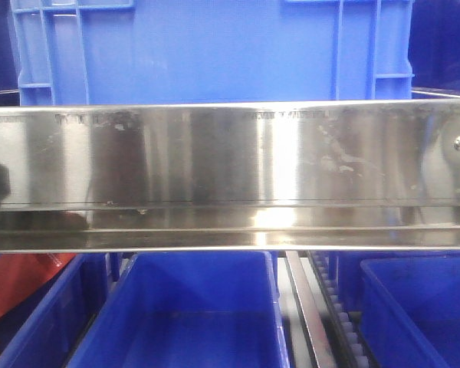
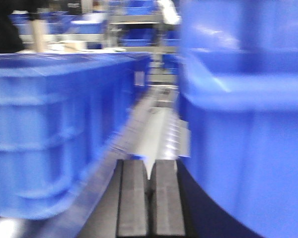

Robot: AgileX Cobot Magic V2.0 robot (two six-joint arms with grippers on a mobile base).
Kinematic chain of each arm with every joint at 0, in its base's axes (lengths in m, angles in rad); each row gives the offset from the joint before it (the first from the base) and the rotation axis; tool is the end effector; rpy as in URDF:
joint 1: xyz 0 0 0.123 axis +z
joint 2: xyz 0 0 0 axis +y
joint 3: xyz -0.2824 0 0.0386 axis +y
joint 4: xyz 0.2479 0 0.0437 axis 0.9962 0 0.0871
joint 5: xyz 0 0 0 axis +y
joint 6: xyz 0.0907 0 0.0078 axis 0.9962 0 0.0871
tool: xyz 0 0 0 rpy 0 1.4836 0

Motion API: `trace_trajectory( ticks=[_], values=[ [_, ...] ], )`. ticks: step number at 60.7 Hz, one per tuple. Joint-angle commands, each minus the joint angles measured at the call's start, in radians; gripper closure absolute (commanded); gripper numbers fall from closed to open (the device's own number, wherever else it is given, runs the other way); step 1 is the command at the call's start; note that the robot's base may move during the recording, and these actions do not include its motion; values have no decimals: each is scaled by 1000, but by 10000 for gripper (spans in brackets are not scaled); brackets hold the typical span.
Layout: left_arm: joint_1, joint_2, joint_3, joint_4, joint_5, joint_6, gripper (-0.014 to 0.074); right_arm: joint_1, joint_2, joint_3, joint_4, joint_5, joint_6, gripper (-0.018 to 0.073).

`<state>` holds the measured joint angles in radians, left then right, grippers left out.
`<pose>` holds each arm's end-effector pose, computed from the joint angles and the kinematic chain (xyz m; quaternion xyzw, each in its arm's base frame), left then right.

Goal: Place cylindrical capacitor in blue bin on shelf

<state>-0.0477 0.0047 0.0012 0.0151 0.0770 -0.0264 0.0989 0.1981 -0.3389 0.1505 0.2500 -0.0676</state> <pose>0.0569 -0.0026 0.2054 0.0124 0.7055 -0.0205 0.7083 0.0604 0.0094 0.2926 -0.0203 0.7136 0.0751 0.6962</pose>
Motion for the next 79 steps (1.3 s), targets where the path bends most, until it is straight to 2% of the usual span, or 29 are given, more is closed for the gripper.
trace_trajectory(
  ticks=[1,16,31,35,38,79],
  values=[
    [4,-5,-1,-3,-16,4,708,-55,-67,63,-20,-22,8,691],
    [4,-5,-1,-3,-16,4,708,-114,-166,231,-24,-47,8,691],
    [4,-5,-1,-3,-16,4,708,-118,-198,336,-49,-117,8,691],
    [4,-5,-1,-3,-16,4,708,-118,-198,339,-49,-170,8,691],
    [4,-5,-1,-3,-16,4,708,-118,-198,339,-49,-139,8,691],
    [4,-5,-1,-3,-16,4,708,-118,-198,339,-51,-152,8,691]
  ],
)
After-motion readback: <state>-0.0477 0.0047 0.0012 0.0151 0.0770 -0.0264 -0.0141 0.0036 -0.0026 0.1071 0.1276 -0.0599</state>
